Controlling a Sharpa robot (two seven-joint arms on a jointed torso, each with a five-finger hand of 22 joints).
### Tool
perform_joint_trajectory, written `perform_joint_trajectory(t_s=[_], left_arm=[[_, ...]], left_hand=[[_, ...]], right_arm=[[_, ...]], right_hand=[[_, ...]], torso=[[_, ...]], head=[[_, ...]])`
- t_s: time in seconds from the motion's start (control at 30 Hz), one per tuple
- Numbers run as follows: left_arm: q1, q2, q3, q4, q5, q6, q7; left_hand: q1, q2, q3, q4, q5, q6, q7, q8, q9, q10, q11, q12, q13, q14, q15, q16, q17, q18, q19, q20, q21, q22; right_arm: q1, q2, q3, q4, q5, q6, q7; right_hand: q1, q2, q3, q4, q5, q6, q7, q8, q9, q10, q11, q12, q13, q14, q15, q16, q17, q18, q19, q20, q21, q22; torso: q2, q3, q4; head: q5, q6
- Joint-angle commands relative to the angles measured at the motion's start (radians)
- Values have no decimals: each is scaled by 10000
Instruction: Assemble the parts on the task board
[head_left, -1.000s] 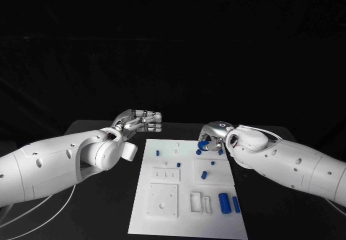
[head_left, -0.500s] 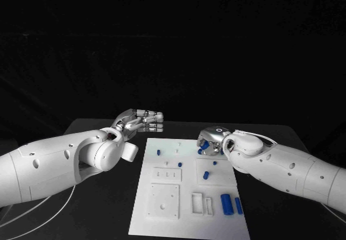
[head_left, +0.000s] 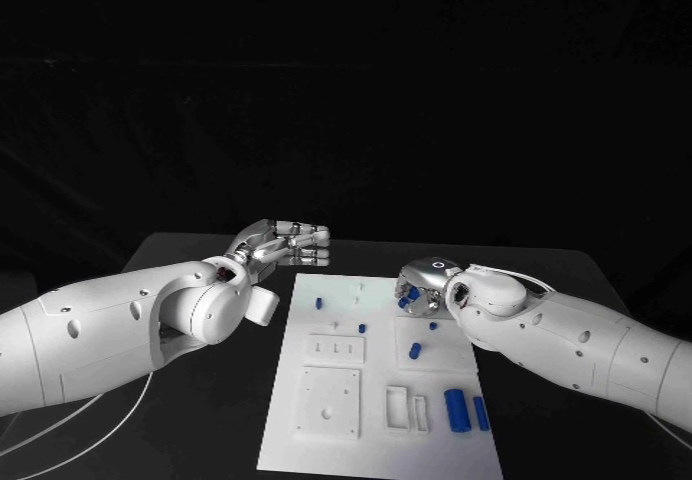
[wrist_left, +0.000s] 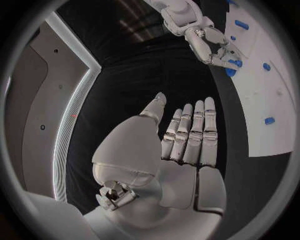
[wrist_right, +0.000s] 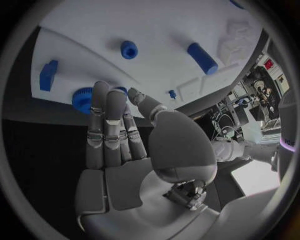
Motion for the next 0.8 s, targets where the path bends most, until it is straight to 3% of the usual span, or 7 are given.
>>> perform_joint_trajectory(t_s=[0.03, 0.23, 0.4, 0.73, 0.8], left_arm=[[18, -5, 9, 7, -35, 93, 80], [18, -18, 8, -12, -35, 83, 84], [18, -26, 8, -20, -35, 88, 75], [18, -29, 8, -31, -35, 121, 56], [18, -29, 8, -32, -35, 127, 51]], left_hand=[[-70, 39, -46, -6, 36, -65, -14, -39, -8, -42, 6, -1, 13, -59, 4, -44, 2, -103, -44, 24, -22, -14], [-89, 49, -49, 2, 40, -40, -18, -37, -7, -37, 5, -2, 13, -55, 1, -46, 1, -104, -39, 23, -23, -13], [-89, 49, -49, 2, 40, -40, -18, -37, -7, -37, 5, -2, 13, -55, 1, -46, 1, -104, -39, 23, -23, -13], [-89, 49, -49, 2, 40, -40, -18, -37, -7, -37, 5, -2, 13, -55, 1, -46, 1, -104, -39, 23, -23, -13], [-89, 49, -49, 2, 40, -40, -18, -37, -7, -37, 5, -2, 13, -55, 1, -46, 1, -104, -39, 23, -23, -13]], right_arm=[[-5, -9, 3, 8, -212, 93, -102], [-8, -10, 4, 50, -251, 69, -111], [-10, -3, 4, 78, -264, 54, -102], [-15, 6, 4, 117, -376, -172, -105], [-16, 11, 4, 127, -419, -341, -112]], right_hand=[[-79, 2, 102, -20, 30, 98, 17, -5, 2, 113, 12, 42, 9, -42, -20, 77, -12, -48, 53, -92, -72, 96], [-80, -65, 287, -14, 89, 112, 21, -6, 2, 134, 6, 44, 10, -55, -30, 110, -35, -133, 69, -178, -172, 459], [-117, 11, 350, 4, 80, 230, -6, -2, 7, 270, -34, 45, 10, -51, -54, 153, -26, -178, 115, -218, -248, 582], [-71, 313, 654, 71, -346, 912, -121, 36, 40, 1238, -307, 68, 39, -62, -231, 198, -12, -421, 228, -443, -119, 974], [55, 477, 709, 60, -631, 1198, -197, 64, 81, 1577, -410, 60, 43, -54, -324, 212, -5, -475, 242, -527, -87, 1048]], torso=[[45, -6, 5], [97, 16, -15], [131, 13, -13], [182, 15, -7], [187, 12, -7]], head=[[11, -20], [-26, 30], [-66, 73], [-76, 133], [-80, 130]])
